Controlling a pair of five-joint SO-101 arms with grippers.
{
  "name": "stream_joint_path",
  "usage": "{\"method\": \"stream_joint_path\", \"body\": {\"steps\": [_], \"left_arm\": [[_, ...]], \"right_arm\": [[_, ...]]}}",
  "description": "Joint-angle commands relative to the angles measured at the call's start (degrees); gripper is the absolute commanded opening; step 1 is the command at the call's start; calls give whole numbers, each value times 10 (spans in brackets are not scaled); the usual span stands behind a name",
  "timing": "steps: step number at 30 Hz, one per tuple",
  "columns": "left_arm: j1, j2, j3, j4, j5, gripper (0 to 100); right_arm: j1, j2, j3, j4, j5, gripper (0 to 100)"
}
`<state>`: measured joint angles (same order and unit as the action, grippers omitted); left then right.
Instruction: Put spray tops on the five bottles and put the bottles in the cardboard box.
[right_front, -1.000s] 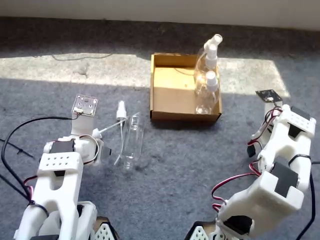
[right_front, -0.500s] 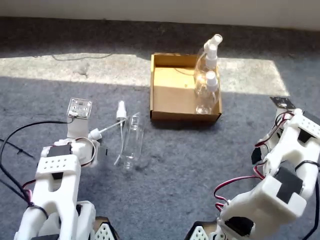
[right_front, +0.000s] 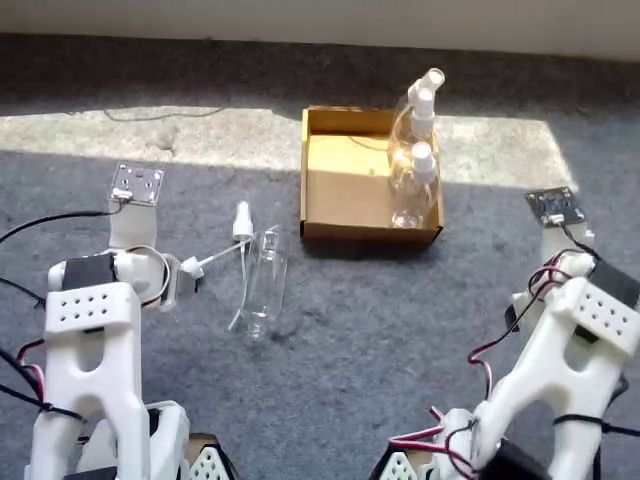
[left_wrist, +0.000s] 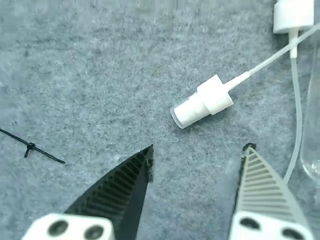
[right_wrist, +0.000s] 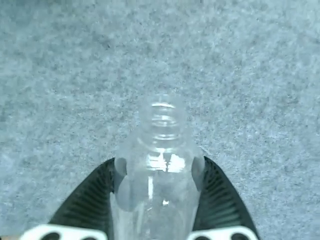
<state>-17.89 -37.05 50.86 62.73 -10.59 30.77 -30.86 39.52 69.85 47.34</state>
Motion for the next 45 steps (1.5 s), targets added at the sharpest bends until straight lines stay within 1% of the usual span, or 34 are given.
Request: {"method": "stream_joint_path", "body": {"steps": [1,5,7,10,11,14,23,29,32,38,41,45], "left_arm": [[-3,-3,-87,4,-4,256],[26,55,-167,6,-3,256],[34,111,-206,6,4,255],[35,202,-255,11,52,255],[38,230,-272,12,54,255],[64,305,-332,11,53,255],[153,555,-602,15,54,255],[185,694,-693,43,63,255],[183,739,-723,55,96,252],[188,777,-756,132,95,150],[192,781,-756,139,94,127],[191,776,-766,139,97,56]], "right_arm": [[-12,-109,79,-65,4,4],[-49,-226,206,-127,1,4],[-65,-274,261,-137,-20,4],[-78,-329,318,-137,-33,4],[-80,-342,328,-137,-33,4],[-77,-352,337,-137,-34,4],[-76,-354,341,-136,-36,4],[-77,-356,341,-136,-36,4],[-79,-356,341,-136,-36,4],[-79,-356,341,-137,-36,4],[-80,-356,341,-137,-36,4],[-80,-356,341,-137,-36,4]]}}
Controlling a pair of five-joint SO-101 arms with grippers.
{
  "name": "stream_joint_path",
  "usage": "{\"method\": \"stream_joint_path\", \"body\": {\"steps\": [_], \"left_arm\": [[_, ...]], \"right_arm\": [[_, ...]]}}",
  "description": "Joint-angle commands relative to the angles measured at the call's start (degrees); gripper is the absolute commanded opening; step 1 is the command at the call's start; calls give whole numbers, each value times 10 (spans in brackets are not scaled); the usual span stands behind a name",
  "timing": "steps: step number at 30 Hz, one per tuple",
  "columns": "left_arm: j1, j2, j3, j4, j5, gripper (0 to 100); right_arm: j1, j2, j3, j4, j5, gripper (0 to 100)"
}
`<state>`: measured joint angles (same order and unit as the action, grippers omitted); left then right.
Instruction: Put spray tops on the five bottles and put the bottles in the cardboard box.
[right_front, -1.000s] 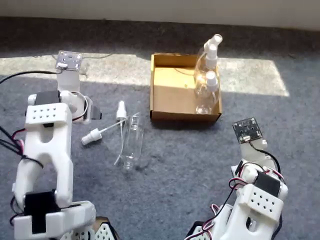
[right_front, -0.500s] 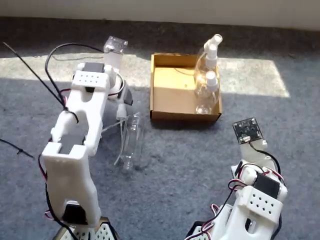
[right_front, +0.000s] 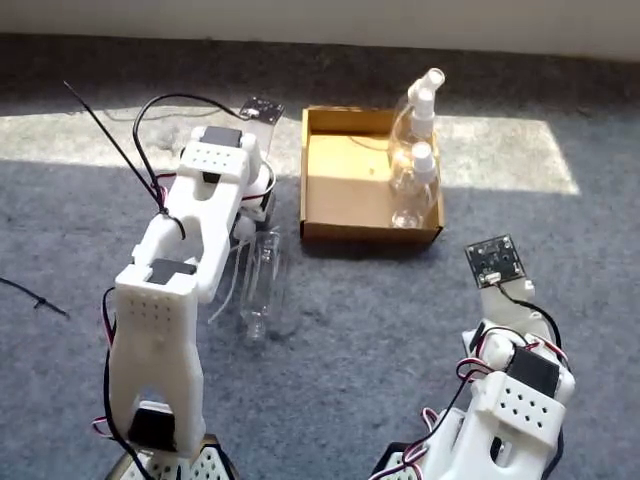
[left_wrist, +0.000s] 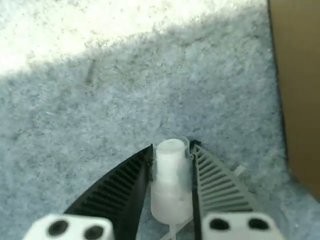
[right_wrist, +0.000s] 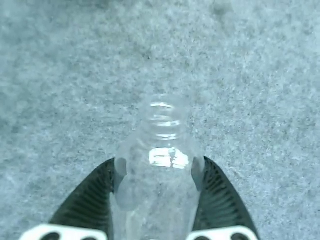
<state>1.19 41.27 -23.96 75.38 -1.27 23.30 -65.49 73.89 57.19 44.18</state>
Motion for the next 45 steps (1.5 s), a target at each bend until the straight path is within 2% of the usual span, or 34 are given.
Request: {"method": "stream_joint_path", "body": {"steps": [1,10,12,18,22,24,29,33,39,42,45], "left_arm": [[0,-15,-30,15,4,41],[0,-123,-189,121,4,24],[0,-153,-233,149,4,24],[6,-268,-346,217,37,24],[22,-347,-379,222,37,24],[24,-384,-386,222,40,24],[36,-480,-391,222,105,24],[95,-552,-387,226,119,23],[171,-629,-384,250,117,3],[190,-670,-334,251,117,3],[202,-729,-250,251,117,3]], "right_arm": [[-5,-9,-4,-10,-4,4],[-5,-9,-6,-10,-5,4],[-12,-9,-14,-14,-27,4],[-137,-6,-111,31,-133,4],[-239,-6,-176,59,-200,4],[-284,-6,-195,55,-233,4],[-407,-6,-208,18,-303,4],[-472,-6,-208,-54,-321,4],[-510,-6,-207,-126,-321,4],[-510,-5,-206,-178,-323,4],[-510,-5,-206,-192,-368,4]]}}
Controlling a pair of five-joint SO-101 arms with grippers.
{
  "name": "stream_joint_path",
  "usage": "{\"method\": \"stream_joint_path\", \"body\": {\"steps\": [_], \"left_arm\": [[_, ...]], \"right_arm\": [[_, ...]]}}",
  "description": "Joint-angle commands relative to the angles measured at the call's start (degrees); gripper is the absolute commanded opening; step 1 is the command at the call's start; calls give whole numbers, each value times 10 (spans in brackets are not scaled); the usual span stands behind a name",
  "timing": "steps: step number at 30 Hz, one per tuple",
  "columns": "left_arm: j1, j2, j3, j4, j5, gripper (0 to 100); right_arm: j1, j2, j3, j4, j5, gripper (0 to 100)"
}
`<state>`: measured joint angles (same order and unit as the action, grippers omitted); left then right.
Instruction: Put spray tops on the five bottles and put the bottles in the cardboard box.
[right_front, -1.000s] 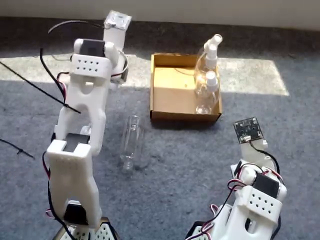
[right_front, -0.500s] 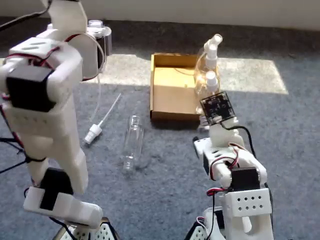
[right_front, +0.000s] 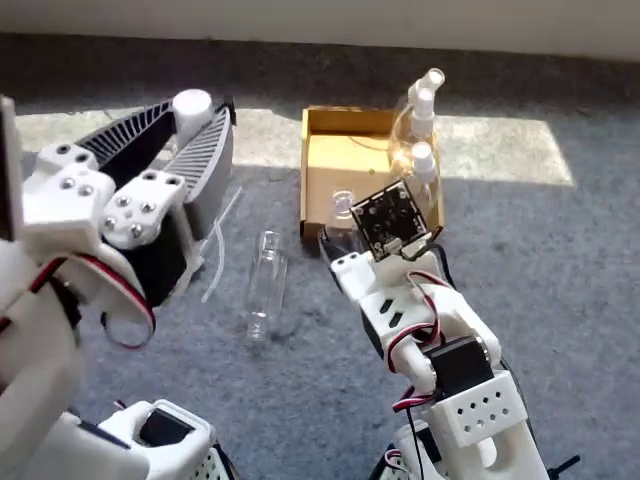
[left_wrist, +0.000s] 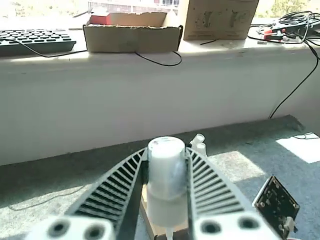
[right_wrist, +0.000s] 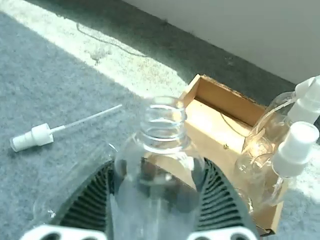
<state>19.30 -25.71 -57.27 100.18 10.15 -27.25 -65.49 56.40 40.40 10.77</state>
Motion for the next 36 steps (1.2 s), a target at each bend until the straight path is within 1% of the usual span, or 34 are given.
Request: {"method": "stream_joint_path", "body": {"steps": [1,3,5,7,9,13,16,18,20,22,25,29,31,33,36], "left_arm": [[20,-83,112,3,2,3],[20,-129,169,-18,-13,3],[20,-170,245,-66,-33,3],[20,-205,334,-131,-42,4],[21,-233,435,-215,-44,5],[21,-255,626,-431,-44,8],[21,-255,718,-578,-44,8],[21,-255,744,-645,-44,8],[21,-253,749,-689,-44,8],[21,-250,752,-731,-44,6],[35,-216,748,-783,-44,6],[54,-157,753,-788,-44,5],[54,-138,764,-790,-44,5],[55,-143,774,-789,-44,5],[58,-171,805,-788,-44,5]], "right_arm": [[-5,-5,-31,-24,-47,4],[-5,-5,-29,-23,-51,4],[-5,-5,-11,-23,-33,4],[-13,-6,13,-24,-23,4],[-21,-8,38,-37,-26,5],[-35,-9,109,-143,-27,5],[-37,-9,182,-243,-27,5],[-37,-10,225,-302,-27,5],[-37,-10,259,-332,-27,5],[-43,-10,279,-339,-27,5],[-73,-10,288,-341,-27,5],[-85,-10,288,-342,-27,5],[-85,-12,288,-361,-27,5],[-85,-29,291,-380,-27,5],[-84,-76,292,-379,-25,5]]}}
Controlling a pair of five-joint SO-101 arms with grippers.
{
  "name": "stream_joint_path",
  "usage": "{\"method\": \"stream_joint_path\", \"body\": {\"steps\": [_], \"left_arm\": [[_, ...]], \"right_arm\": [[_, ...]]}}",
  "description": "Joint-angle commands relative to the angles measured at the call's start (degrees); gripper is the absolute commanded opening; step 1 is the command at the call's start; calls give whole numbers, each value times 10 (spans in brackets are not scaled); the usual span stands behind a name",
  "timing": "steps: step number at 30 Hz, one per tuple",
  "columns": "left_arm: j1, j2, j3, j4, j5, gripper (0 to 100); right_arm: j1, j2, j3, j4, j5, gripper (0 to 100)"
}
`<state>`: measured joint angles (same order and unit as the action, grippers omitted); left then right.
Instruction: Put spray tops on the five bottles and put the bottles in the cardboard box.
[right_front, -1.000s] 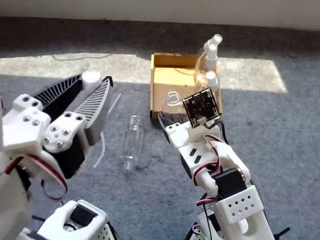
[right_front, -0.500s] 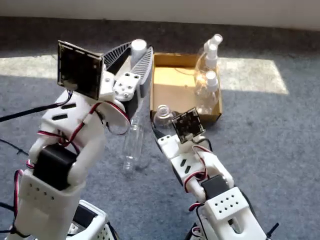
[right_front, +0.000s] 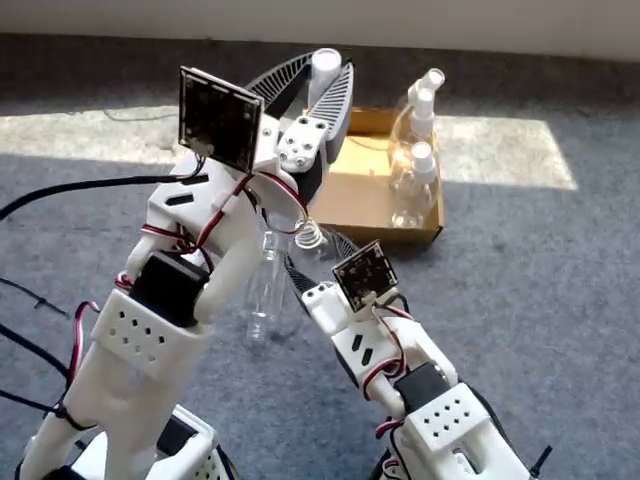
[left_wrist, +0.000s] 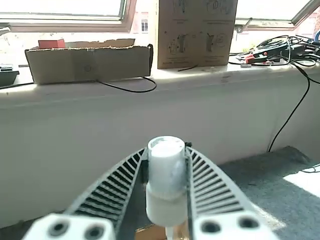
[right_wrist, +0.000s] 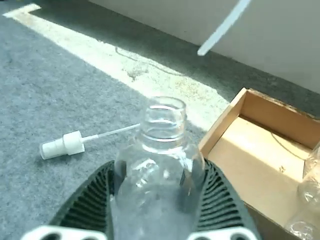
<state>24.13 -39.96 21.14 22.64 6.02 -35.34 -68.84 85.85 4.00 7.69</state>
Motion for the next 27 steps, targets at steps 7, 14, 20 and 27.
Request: {"method": "stream_joint_path", "body": {"steps": [7,14,20,27], "left_arm": [[10,-97,100,-16,-2,5],[11,-115,53,-21,-3,5],[28,-116,40,-20,-1,5],[52,-118,46,16,0,5]], "right_arm": [[-3,-130,-1,65,4,5],[-3,-112,-1,80,4,5],[-3,-105,-1,80,5,5],[2,-104,-1,80,4,5]]}}
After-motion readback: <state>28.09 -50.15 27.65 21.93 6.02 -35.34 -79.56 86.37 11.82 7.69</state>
